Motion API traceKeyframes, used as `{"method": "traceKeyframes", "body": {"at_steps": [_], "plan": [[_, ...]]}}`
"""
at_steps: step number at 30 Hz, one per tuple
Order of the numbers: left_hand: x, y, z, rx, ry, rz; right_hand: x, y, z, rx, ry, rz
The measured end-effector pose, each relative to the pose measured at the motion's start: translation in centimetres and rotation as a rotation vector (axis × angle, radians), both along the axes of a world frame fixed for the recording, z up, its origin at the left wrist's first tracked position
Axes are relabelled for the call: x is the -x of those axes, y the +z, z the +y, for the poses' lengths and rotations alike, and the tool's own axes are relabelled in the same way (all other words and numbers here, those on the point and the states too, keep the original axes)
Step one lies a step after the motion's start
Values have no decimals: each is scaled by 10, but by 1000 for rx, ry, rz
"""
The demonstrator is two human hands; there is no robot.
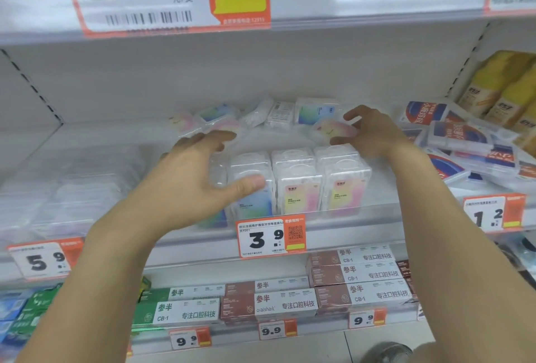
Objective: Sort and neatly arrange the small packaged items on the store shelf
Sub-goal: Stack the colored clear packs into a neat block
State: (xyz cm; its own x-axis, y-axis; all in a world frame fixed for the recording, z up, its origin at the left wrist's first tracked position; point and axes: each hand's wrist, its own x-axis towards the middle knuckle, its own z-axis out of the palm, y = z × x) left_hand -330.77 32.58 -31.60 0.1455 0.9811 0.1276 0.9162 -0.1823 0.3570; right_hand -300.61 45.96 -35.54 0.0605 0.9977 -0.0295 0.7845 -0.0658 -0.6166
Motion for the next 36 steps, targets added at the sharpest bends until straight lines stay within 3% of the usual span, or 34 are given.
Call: {"method": "traceKeyframes", "body": {"at_steps": [3,5,8,11,16,19,22,28,30,33,36], "plan": [[10,15,3,-95,59,-274,-6,12,-6,-134,-41,113],[19,26,14,-132,118,-350,-8,25,-11,-260,-48,173],[33,33,46,-104,187,-308,-6,47,-16,-333,-83,433],[39,21,89,21,204,-109,2,65,-25,-196,-86,769],[34,-6,127,298,162,148,16,73,-39,-84,-8,863],[33,-17,134,294,151,201,21,72,-44,20,31,955],[34,-18,133,258,169,171,24,68,-47,137,60,923],[49,2,123,80,220,-233,31,68,-46,-5,16,963],[56,7,118,48,189,-516,31,71,-46,-59,5,947],[70,18,107,166,69,-1042,35,74,-48,-129,24,909],[81,25,96,285,-72,-1234,44,73,-48,-196,28,794]]}}
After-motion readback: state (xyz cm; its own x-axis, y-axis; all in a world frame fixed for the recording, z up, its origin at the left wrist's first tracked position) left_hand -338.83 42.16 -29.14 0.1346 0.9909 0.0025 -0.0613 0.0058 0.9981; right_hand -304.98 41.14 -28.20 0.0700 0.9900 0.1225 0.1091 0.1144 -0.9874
